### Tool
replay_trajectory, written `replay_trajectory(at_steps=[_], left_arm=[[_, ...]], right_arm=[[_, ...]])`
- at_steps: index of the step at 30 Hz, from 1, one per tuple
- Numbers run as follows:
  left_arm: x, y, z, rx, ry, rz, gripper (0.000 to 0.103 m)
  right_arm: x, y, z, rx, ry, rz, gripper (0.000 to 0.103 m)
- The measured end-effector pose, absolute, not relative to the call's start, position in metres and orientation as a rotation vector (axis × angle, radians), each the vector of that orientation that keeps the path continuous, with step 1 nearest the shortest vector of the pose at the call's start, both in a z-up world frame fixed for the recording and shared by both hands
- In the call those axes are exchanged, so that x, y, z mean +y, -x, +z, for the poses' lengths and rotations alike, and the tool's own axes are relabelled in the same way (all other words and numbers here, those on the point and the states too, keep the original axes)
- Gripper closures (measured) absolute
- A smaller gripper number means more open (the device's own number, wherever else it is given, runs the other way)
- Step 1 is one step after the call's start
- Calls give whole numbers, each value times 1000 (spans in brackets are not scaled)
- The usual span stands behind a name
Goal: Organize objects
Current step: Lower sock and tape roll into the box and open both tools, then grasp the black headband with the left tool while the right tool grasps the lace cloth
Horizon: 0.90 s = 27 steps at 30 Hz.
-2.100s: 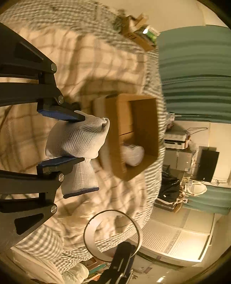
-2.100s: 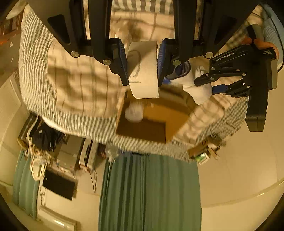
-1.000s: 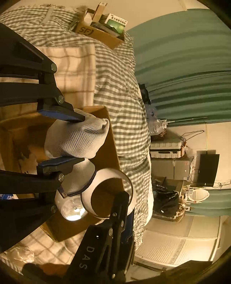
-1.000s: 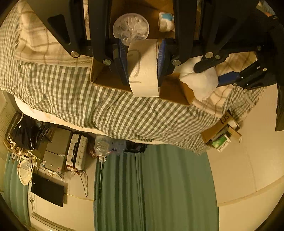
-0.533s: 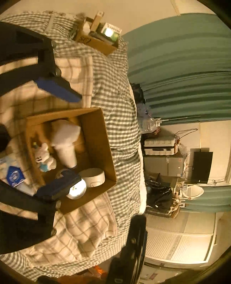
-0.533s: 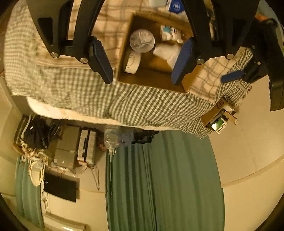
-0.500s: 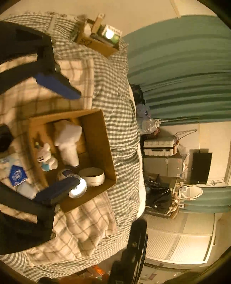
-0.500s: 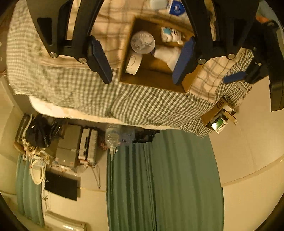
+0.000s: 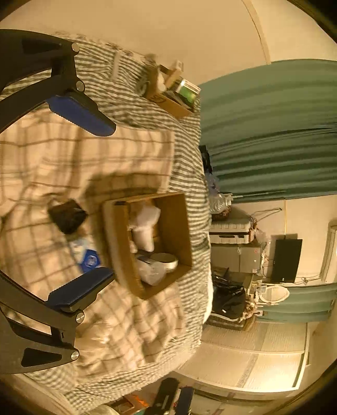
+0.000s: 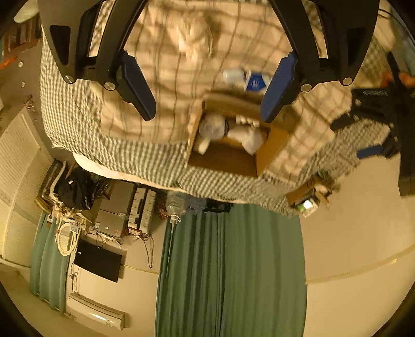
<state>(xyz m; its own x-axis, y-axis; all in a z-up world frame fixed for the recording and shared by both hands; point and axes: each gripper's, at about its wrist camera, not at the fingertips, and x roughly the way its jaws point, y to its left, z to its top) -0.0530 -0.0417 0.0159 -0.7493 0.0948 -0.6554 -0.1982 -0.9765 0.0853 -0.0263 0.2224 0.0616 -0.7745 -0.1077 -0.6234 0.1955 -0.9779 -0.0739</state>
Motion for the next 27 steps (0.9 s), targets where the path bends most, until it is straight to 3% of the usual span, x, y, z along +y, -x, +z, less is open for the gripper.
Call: replay_trajectory(at_steps=[12,20,22,24,27], left_arm=[[-22,26,-75,155,1154,2794,0],[-27,36,-120,108,1310,2746,0],[-30,37,-122,84,1324,2735,0],[-33,38,-123,62,1333,2727,0],[-36,39,-125,42,1349,2715,0]], right_arm=[[235,17,-50,282,-1174,-2877,18],[254,42,-105,130,-1449,-2770,18],[253,46,-115,115,-1499,-2737,31],[251,47,-119,129,-1529,-2710,75],[242,44,-107,165,-1465,-2729,85]])
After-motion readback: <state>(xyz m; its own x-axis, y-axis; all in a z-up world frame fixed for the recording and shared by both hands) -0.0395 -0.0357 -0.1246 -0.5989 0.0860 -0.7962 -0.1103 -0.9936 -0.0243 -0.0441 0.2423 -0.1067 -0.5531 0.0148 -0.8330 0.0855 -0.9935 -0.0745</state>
